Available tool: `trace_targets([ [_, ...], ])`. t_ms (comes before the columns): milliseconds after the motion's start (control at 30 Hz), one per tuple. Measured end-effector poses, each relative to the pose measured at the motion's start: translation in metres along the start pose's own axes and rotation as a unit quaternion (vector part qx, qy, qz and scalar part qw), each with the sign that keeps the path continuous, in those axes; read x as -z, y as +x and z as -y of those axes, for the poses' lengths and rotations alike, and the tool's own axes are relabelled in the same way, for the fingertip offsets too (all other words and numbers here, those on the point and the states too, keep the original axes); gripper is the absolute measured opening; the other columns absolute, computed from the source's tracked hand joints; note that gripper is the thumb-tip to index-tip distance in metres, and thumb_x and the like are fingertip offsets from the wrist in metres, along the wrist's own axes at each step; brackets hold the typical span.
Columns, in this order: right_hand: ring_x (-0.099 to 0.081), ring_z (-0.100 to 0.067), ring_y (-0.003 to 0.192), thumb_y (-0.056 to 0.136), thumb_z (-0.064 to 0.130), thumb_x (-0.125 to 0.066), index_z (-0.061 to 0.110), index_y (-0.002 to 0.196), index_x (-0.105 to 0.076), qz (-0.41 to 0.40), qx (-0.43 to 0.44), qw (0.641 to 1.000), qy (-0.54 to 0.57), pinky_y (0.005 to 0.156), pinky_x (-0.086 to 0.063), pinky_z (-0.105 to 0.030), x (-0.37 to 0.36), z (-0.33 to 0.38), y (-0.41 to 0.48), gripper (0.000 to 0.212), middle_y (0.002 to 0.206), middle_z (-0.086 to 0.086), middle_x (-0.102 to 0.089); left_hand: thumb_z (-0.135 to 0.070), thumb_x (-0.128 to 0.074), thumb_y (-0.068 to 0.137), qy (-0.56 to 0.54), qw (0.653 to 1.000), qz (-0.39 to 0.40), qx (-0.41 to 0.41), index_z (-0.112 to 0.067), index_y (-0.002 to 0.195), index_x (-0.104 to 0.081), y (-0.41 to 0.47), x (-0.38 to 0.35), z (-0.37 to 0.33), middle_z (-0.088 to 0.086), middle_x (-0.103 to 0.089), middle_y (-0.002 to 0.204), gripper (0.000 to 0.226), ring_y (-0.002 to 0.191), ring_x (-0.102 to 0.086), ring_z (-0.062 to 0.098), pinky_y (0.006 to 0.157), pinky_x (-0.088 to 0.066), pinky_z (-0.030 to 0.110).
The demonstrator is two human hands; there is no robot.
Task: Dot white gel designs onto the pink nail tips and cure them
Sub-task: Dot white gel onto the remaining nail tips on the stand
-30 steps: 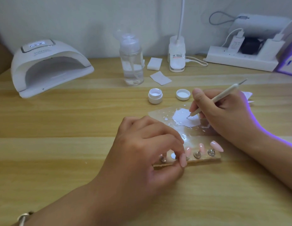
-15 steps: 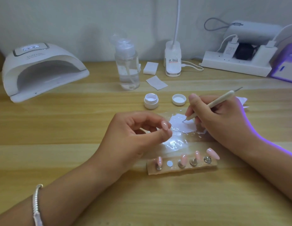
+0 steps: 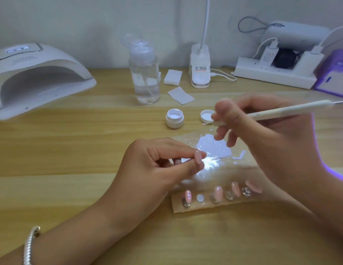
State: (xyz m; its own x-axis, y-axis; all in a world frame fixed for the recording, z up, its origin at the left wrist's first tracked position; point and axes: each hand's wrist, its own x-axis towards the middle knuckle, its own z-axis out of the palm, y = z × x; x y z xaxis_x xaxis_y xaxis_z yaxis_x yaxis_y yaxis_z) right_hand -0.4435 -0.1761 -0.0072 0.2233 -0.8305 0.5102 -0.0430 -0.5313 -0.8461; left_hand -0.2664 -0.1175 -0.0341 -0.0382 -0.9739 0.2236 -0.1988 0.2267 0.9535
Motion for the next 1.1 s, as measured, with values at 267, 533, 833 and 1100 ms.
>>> trace_targets([
  [267, -0.058, -0.018, 0.042, 0.094, 0.031, -0.059, 0.006, 0.068, -0.058, 0.034, 0.025, 0.998, 0.046, 0.043, -0.046, -0.023, -0.012, 0.012, -0.010, 0.036, 0.050, 0.009, -0.056, -0.018, -0.079, 0.081, 0.088, 0.991, -0.042, -0.092, -0.020, 0.084, -0.081, -0.006, -0.001, -0.004, -0.010, -0.076, 0.079, 0.004, 0.063, -0.061, 0.004, 0.059, -0.038, 0.007],
  [533, -0.063, -0.012, 0.048, 0.097, 0.024, -0.057, 0.003, 0.066, -0.058, 0.063, 0.020, 0.998, 0.018, 0.051, -0.046, -0.014, -0.014, 0.011, -0.010, 0.038, 0.053, 0.003, -0.062, -0.015, -0.077, 0.086, 0.146, 0.979, -0.033, -0.138, -0.018, 0.084, -0.081, -0.006, -0.002, -0.006, -0.012, -0.074, 0.077, 0.005, 0.062, -0.061, 0.009, 0.061, -0.036, 0.005],
  [833, -0.063, -0.010, 0.049, 0.095, 0.022, -0.059, 0.004, 0.065, -0.060, 0.064, 0.008, 0.998, -0.023, 0.050, -0.046, -0.015, -0.014, 0.010, -0.012, 0.035, 0.055, 0.001, -0.065, -0.020, -0.076, 0.087, 0.145, 0.981, -0.026, -0.129, -0.022, 0.083, -0.081, -0.006, -0.001, -0.007, -0.012, -0.074, 0.079, 0.006, 0.064, -0.062, 0.011, 0.061, -0.035, 0.005],
  [1100, -0.064, -0.012, 0.049, 0.095, 0.022, -0.062, 0.006, 0.066, -0.061, 0.067, 0.003, 0.997, -0.034, 0.048, -0.048, -0.018, -0.014, 0.010, -0.011, 0.033, 0.057, -0.001, -0.066, -0.021, -0.075, 0.088, 0.153, 0.980, -0.019, -0.129, -0.024, 0.083, -0.080, -0.007, 0.000, -0.008, -0.012, -0.074, 0.079, 0.008, 0.065, -0.063, 0.013, 0.061, -0.035, 0.004],
])
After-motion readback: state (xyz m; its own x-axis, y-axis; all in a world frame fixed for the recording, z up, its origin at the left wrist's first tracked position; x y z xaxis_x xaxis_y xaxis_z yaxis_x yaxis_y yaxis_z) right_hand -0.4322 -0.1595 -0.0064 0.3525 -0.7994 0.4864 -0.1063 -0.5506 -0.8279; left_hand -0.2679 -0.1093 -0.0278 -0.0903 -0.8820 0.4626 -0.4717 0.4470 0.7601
